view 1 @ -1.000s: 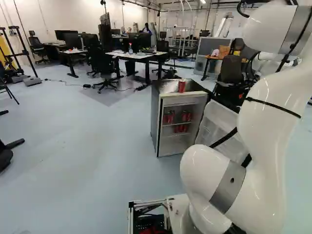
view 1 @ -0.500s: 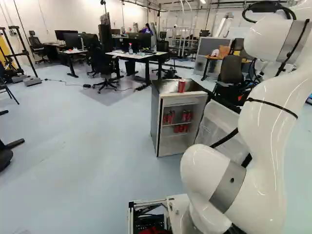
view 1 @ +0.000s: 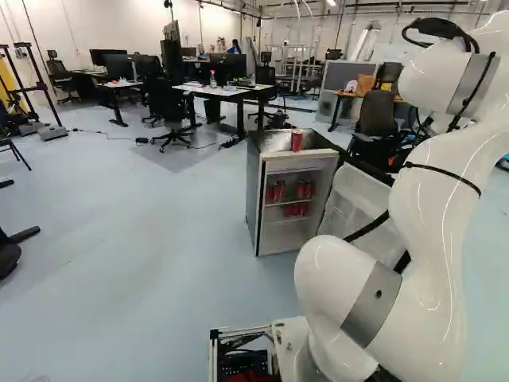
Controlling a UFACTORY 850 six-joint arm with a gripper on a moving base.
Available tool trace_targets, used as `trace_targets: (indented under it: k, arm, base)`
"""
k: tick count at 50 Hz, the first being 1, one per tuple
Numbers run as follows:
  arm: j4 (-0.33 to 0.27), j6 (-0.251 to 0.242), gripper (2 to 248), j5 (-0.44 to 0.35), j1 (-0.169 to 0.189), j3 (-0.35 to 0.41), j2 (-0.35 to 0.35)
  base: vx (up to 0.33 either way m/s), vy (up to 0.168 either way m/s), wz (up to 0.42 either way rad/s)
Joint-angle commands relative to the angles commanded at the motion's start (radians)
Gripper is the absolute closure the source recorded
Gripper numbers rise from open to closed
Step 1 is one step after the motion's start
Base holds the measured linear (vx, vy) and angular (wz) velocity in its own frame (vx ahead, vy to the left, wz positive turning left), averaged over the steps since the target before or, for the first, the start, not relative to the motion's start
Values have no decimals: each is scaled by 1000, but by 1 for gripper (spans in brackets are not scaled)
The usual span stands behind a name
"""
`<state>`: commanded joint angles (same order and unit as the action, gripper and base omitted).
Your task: Grab a drink from the fridge
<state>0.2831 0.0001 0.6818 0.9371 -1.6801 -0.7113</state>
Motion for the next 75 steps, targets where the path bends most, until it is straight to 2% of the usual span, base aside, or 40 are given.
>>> trace_targets:
  k: [26,47,75]
  arm:
    - [0,0,3,0,0,-20,-64]
    - [0,0,3,0,1,-18,-63]
    - [0,0,3,21,11,32,-30]
  base:
    - [0,0,0]
    - [0,0,0]
    - [0,0,0]
